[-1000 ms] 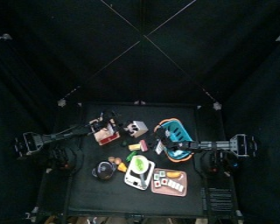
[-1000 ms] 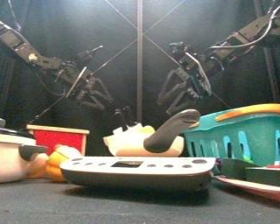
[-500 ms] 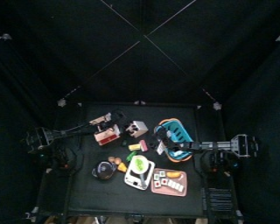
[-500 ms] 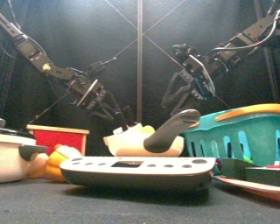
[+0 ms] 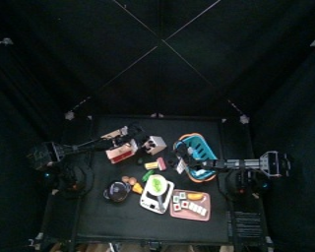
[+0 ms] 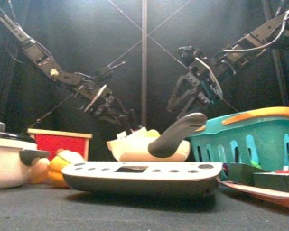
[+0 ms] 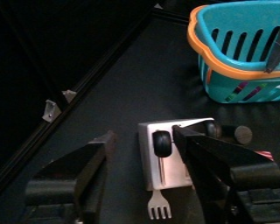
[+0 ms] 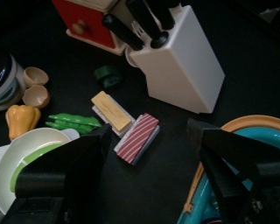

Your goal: Grab cleaver

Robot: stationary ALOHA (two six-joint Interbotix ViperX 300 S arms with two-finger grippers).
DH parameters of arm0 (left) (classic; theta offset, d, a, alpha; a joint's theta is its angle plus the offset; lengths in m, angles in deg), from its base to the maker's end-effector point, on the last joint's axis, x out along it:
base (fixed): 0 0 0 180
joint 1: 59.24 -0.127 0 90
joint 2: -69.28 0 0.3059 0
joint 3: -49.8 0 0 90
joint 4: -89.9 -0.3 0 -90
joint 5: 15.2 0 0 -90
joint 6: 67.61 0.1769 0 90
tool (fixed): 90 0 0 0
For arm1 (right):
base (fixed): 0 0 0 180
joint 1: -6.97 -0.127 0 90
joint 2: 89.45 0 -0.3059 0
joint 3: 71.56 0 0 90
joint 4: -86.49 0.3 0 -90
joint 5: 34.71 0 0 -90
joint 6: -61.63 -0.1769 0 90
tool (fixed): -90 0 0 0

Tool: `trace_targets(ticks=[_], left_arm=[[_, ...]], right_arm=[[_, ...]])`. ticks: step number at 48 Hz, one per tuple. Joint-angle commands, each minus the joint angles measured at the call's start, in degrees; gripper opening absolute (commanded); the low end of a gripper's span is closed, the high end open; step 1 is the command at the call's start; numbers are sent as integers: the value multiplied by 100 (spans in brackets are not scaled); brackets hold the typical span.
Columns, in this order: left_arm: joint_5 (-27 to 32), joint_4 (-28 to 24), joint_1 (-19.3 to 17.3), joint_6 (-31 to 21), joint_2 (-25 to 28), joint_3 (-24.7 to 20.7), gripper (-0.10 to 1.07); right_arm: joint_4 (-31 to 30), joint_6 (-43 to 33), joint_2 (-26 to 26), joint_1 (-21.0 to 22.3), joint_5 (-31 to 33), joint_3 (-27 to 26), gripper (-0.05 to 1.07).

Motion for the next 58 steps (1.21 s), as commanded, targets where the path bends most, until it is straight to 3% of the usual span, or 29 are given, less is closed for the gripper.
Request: trace_targets(ticks=[1, 22, 44, 58], left_arm=[[-53, -18, 9, 0, 26, -167, 83], [-53, -9, 114, 0, 18, -149, 49], [-26, -9, 281, 0, -343, -132, 48], [9, -18, 281, 9, -598, 141, 48]], right_arm=[[-9, -9, -114, 18, 18, -44, 100], [0, -9, -97, 26, 26, -18, 100], [0, -18, -97, 9, 26, -9, 100], [0, -18, -88, 9, 26, -9, 100]])
